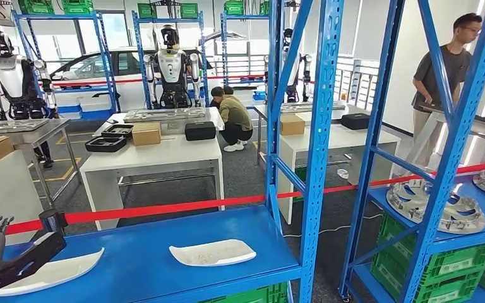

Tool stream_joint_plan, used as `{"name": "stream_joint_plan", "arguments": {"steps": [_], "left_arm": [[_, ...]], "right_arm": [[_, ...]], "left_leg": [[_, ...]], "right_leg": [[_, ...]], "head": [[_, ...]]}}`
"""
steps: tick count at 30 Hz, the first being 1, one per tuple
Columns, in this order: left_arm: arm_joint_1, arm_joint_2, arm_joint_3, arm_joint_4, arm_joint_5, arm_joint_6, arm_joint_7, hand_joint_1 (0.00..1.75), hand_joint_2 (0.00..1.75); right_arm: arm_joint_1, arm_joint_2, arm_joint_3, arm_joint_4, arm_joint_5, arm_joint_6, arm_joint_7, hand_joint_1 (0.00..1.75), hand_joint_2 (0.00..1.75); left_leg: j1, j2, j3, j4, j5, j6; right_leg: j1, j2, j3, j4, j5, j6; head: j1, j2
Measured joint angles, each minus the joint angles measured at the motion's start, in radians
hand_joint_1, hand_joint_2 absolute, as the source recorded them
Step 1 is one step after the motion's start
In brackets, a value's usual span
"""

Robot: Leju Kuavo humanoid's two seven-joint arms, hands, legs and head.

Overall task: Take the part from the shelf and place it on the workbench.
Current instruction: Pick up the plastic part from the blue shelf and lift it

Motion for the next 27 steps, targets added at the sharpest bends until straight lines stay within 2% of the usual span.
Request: {"name": "stream_joint_plan", "arguments": {"steps": [2,4,5,7,8,9,10,12,13,15,17,19,20,21,23,24,25,26,27], "left_arm": [[-0.001,0.001,0.0,-0.001,0.0,0.0,0.0,0.0,0.0],[-0.002,0.002,0.0,-0.001,0.0,0.0,-0.002,0.0,0.0],[-0.002,0.003,0.0,-0.001,-0.002,0.001,-0.004,0.0,0.0],[-0.002,0.002,0.0,-0.001,-0.007,0.002,-0.013,0.0,0.0],[0.0,0.0,0.0,-0.001,-0.01,0.002,-0.017,0.0,0.0],[0.001,-0.002,0.0,-0.001,-0.014,0.003,-0.02,0.0,0.0],[0.002,-0.004,0.0,-0.001,-0.017,0.004,-0.023,0.0,0.0],[0.001,-0.007,0.0,-0.002,-0.025,0.006,-0.026,0.0,0.0],[-0.002,-0.009,0.0,-0.004,-0.029,0.008,-0.025,0.0,0.0],[-0.009,-0.013,0.0,-0.005,-0.035,0.011,-0.023,0.0,0.0],[-0.011,-0.019,0.0,-0.006,-0.039,0.013,-0.017,0.0,0.0],[-0.012,-0.025,0.0,-0.006,-0.043,0.013,-0.008,0.0,0.0],[-0.014,-0.029,0.0,-0.006,-0.045,0.012,-0.003,0.0,0.0],[-0.015,-0.033,0.0,-0.006,-0.047,0.012,0.0,0.0,0.0],[-0.011,-0.04,0.0,-0.004,-0.049,0.011,0.006,0.0,0.0],[-0.006,-0.043,0.0,-0.004,-0.049,0.011,0.007,0.0,0.0],[-0.001,-0.045,0.0,-0.003,-0.049,0.012,0.008,0.0,0.0],[0.003,-0.047,0.0,-0.002,-0.05,0.012,0.009,0.0,0.0],[0.004,-0.047,0.0,-0.001,-0.051,0.012,0.009,0.0,0.0]], "right_arm": [[0.0,0.001,-0.001,0.0,0.0,0.0,0.003,0.0,0.0],[-0.001,0.001,-0.001,0.0,0.0,0.0,0.006,0.0,0.0],[-0.001,0.001,-0.002,0.0,0.0,0.0,0.006,0.0,0.0],[0.0,0.001,-0.003,0.0,0.0,-0.001,0.006,0.0,0.0],[0.0,0.001,-0.004,0.0,0.0,-0.001,0.006,0.0,0.0],[0.0,0.001,-0.005,0.0,0.0,-0.002,0.006,0.0,0.0],[0.0,0.001,-0.005,0.0,0.001,-0.003,0.006,0.0,0.0],[0.0,0.001,-0.006,0.0,0.001,-0.003,0.006,0.0,0.0],[0.0,0.003,-0.006,0.0,0.001,-0.003,0.006,0.0,0.0],[0.0,0.004,-0.006,0.0,0.002,-0.003,0.006,0.0,0.0],[0.0,0.004,-0.007,0.0,0.0,-0.004,0.006,0.0,0.0],[-0.001,0.004,-0.008,0.0,-0.003,-0.005,0.009,0.0,0.0],[-0.002,0.004,-0.008,0.0,-0.005,-0.006,0.009,0.0,0.0],[-0.002,0.004,-0.009,0.0,-0.006,-0.008,0.008,0.0,0.0],[0.002,0.003,-0.011,0.0,-0.008,-0.011,0.006,0.0,0.0],[0.004,0.002,-0.013,0.0,-0.009,-0.012,0.007,0.0,0.0],[0.006,0.002,-0.014,0.0,-0.01,-0.012,0.009,0.0,0.0],[0.007,0.002,-0.016,0.0,-0.01,-0.012,0.011,0.0,0.0],[0.008,0.002,-0.018,0.0,-0.01,-0.012,0.013,0.0,0.0]], "left_leg": [[-0.001,-0.002,-0.002,-0.002,0.002,-0.01],[0.0,0.007,-0.017,0.027,-0.018,-0.019],[0.001,0.014,-0.038,0.071,-0.042,-0.023],[0.003,0.023,-0.097,0.2,-0.101,-0.029],[0.003,0.025,-0.124,0.255,-0.118,-0.03],[0.003,0.026,-0.136,0.279,-0.118,-0.029],[0.002,0.027,-0.13,0.264,-0.101,-0.025],[-0.002,0.029,-0.066,0.138,-0.037,-0.009],[-0.007,0.031,-0.03,0.071,-0.019,0.001],[-0.016,0.034,0.014,-0.006,-0.016,0.014],[-0.018,0.03,0.029,-0.027,-0.026,0.023],[-0.015,0.027,0.054,-0.044,-0.03,0.034],[-0.014,0.026,0.07,-0.047,-0.034,0.039],[-0.014,0.026,0.08,-0.05,-0.038,0.043],[-0.014,0.022,0.096,-0.049,-0.053,0.047],[-0.014,0.02,0.107,-0.049,-0.063,0.047],[-0.014,0.018,0.12,-0.049,-0.074,0.045],[-0.014,0.016,0.136,-0.049,-0.087,0.042],[-0.014,0.015,0.152,-0.049,-0.101,0.039]], "right_leg": [[0.001,-0.002,0.0,0.0,0.004,-0.019],[-0.002,-0.004,0.003,-0.005,0.008,-0.032],[-0.003,-0.005,0.004,-0.007,0.01,-0.037],[-0.002,-0.007,0.004,-0.009,0.009,-0.042],[-0.001,-0.007,0.005,-0.009,0.008,-0.043],[0.0,-0.008,0.006,-0.009,0.006,-0.044],[0.001,-0.009,0.008,-0.009,0.004,-0.044],[0.002,-0.01,0.016,-0.01,-0.002,-0.043],[0.003,-0.01,0.021,-0.012,-0.006,-0.04],[0.003,-0.012,0.028,-0.02,-0.009,-0.029],[0.002,-0.015,0.037,-0.02,0.001,-0.014],[0.002,-0.016,0.032,0.008,0.002,-0.005],[0.003,-0.015,0.012,0.041,-0.009,-0.004],[0.003,-0.012,-0.021,0.091,-0.023,-0.002],[0.006,-0.009,-0.107,0.199,-0.058,0.001],[0.006,-0.008,-0.141,0.227,-0.07,0.003],[0.006,-0.008,-0.162,0.225,-0.072,0.005],[0.004,-0.008,-0.167,0.19,-0.054,0.007],[0.002,-0.008,-0.16,0.132,-0.015,0.009]], "head": [[-0.002,0.0],[-0.004,0.0],[-0.005,0.0],[-0.007,0.0],[-0.008,0.0],[-0.008,0.0],[-0.008,0.0],[-0.008,0.0],[-0.009,0.0],[-0.009,0.0],[-0.007,0.0],[-0.005,0.0],[-0.004,0.0],[-0.003,0.0],[-0.001,0.0],[-0.001,0.0],[0.0,0.0],[0.0,0.0],[0.001,0.0]]}}
